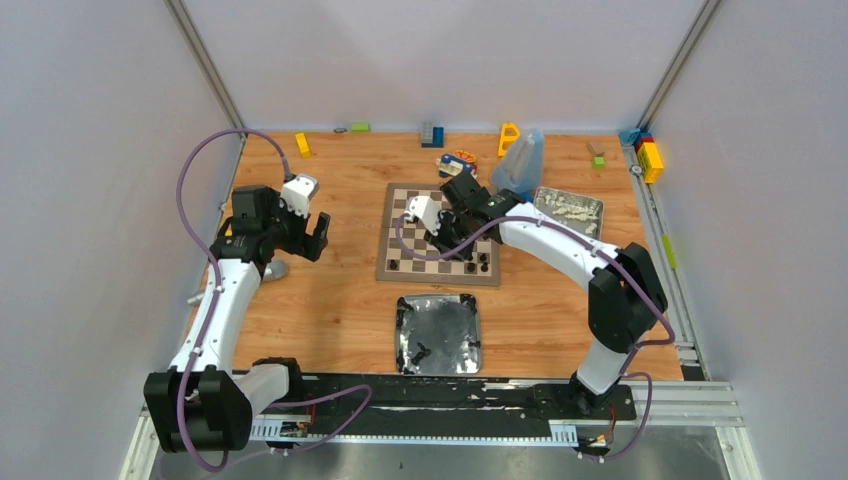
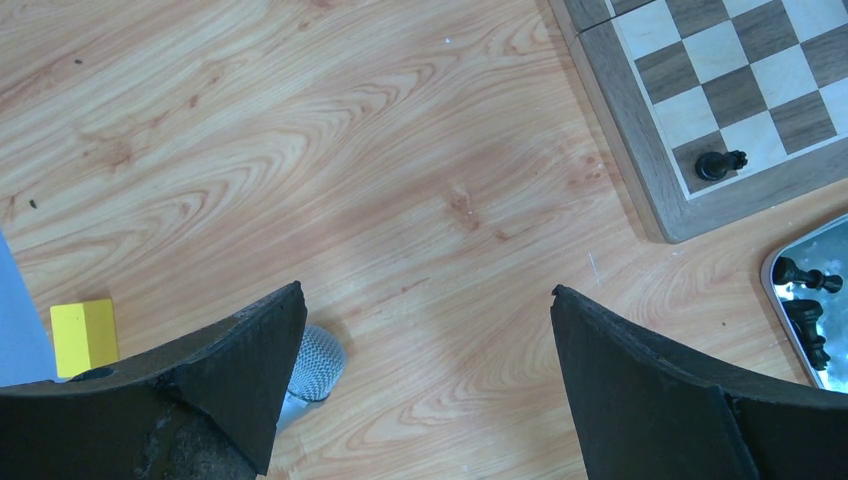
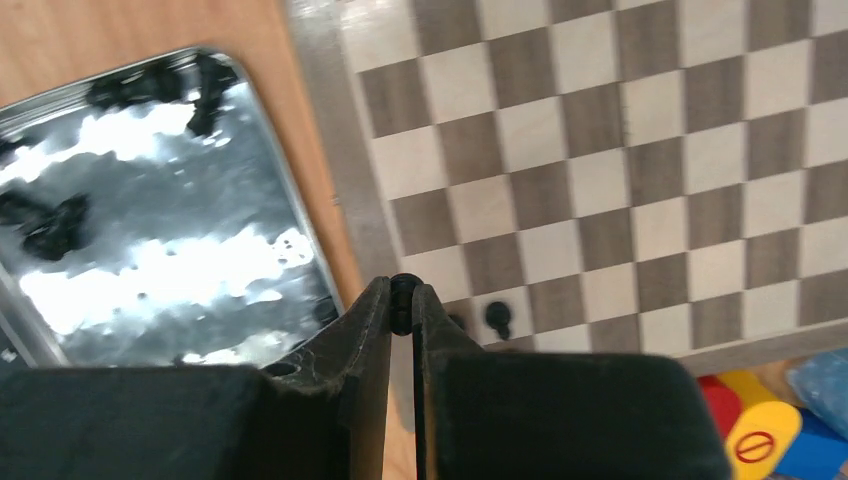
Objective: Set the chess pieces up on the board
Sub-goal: Place the chess piece on the chessboard.
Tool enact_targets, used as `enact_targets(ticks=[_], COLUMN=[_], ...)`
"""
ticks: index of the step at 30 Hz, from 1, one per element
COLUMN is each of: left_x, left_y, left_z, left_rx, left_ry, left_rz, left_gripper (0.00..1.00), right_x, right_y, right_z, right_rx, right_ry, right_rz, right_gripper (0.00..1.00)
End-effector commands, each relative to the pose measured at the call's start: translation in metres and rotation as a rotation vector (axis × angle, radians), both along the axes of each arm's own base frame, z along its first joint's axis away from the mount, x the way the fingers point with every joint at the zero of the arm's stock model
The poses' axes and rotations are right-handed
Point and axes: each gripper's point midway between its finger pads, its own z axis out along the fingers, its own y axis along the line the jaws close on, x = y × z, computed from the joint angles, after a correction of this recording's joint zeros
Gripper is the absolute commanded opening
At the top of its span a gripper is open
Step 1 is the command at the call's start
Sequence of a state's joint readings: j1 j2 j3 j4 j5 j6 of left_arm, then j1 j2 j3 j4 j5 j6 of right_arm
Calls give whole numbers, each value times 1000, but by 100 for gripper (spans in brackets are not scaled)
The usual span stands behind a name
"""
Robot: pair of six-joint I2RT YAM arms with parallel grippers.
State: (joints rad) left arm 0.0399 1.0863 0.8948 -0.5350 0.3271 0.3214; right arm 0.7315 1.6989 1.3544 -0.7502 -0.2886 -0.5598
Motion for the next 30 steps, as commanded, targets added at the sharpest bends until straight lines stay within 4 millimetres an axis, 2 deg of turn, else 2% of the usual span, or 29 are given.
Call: enact_targets(ticks=[1,4,9,17,27,30], left_x=[3,4,5,5,5,5], left_y=[-1,0,-1,0,0,0], left_z=[7,6,6,4,4,3], left_rx=[2,4,3,6,5,5], left_ry=[-41,-40,-41,-38,-38,-36], left_rz=[-20,-21,-22,-23,-23,-23], left_gripper=[100,100,100,100,100,100], right_x=[43,59,68,67,68,67], right_y=[-8,-11,-12,-18,-22,-23], right_z=[-2,-14,-30,-51,-58,-62], right_rx=[-49,-73,-105,-156,-174,-181], right_ry=[-37,-21,6,39,48,55], right_rz=[-65,-94,-119,-126,-131,-132], right_gripper=[0,0,0,0,0,4])
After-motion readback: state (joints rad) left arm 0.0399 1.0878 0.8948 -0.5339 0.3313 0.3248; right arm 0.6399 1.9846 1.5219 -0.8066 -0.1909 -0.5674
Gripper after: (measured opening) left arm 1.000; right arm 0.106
